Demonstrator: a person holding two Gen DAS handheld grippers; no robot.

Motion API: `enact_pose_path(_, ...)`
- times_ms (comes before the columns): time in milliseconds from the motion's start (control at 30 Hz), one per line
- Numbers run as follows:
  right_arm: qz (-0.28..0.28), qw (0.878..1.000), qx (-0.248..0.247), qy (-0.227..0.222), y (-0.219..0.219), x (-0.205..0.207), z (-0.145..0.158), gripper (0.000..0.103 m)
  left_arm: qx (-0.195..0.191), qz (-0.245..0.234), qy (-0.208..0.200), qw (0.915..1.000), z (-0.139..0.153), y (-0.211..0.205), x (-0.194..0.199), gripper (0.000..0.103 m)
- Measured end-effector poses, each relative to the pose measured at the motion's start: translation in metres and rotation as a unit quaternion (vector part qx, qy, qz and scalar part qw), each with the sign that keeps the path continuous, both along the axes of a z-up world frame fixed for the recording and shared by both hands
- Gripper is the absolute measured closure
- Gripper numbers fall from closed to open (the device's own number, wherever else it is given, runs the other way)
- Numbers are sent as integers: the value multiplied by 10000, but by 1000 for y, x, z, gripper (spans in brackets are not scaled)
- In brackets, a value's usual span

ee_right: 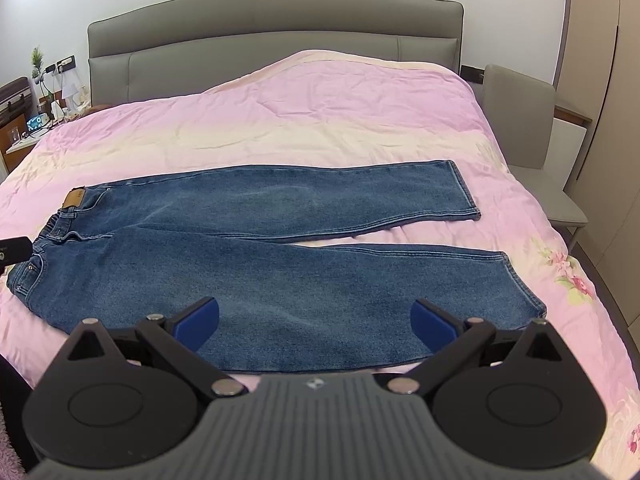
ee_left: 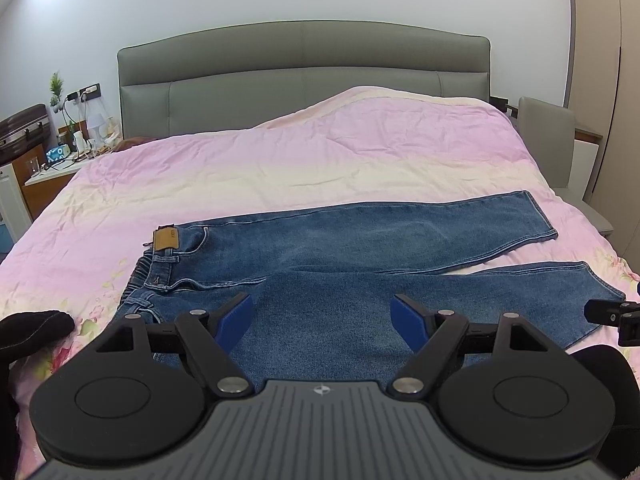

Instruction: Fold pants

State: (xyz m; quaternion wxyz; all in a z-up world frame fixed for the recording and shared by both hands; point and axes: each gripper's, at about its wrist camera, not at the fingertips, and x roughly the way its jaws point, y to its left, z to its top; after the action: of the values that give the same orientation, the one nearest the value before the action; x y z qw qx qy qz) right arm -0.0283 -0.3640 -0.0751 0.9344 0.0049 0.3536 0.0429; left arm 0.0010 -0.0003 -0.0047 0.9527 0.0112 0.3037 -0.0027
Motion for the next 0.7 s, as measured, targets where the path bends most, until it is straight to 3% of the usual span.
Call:
enact_pose_path(400,-49,10000,-17,47,0,3,-2,5,57,-51,46,10000,-3,-1,0,11)
enact_pose_path(700,-71,9998,-122,154,-12,17,-20,5,594,-351,283,9972,-16,15,16,12)
